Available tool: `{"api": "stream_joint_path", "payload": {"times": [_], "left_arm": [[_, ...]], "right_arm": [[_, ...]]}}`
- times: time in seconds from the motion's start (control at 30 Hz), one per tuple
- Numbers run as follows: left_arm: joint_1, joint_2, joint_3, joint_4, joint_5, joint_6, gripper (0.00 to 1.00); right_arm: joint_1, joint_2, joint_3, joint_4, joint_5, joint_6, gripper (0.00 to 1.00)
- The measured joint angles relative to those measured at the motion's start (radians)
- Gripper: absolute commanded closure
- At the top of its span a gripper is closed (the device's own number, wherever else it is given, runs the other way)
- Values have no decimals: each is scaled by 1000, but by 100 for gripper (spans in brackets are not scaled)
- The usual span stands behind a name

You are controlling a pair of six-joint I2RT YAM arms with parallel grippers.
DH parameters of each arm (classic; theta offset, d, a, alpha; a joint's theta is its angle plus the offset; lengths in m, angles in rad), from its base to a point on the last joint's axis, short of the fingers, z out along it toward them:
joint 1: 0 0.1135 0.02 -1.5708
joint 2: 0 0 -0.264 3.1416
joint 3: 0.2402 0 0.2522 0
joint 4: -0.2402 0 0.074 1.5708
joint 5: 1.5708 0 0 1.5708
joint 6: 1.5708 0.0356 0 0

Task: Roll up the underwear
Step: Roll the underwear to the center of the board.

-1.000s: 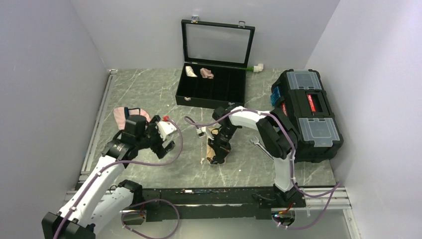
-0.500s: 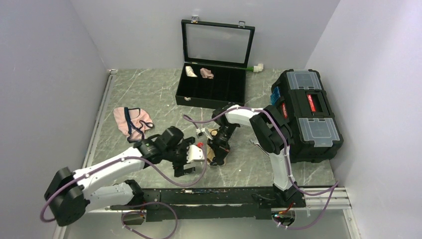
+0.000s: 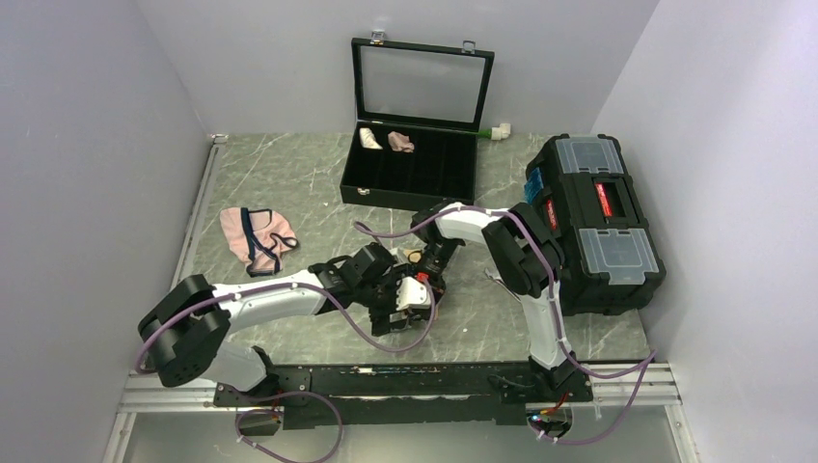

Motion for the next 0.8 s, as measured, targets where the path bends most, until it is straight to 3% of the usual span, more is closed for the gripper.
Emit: {"api": "stream_joint_path", "payload": {"times": [0.47, 0.8], "left_arm": [[-29, 77, -15, 163, -31, -98, 20], [-45, -8, -191, 294, -24, -85, 22]], "right_arm": [[-20, 5, 1, -17, 7, -6, 100], [-19, 16, 8, -22, -2, -9, 100]]}}
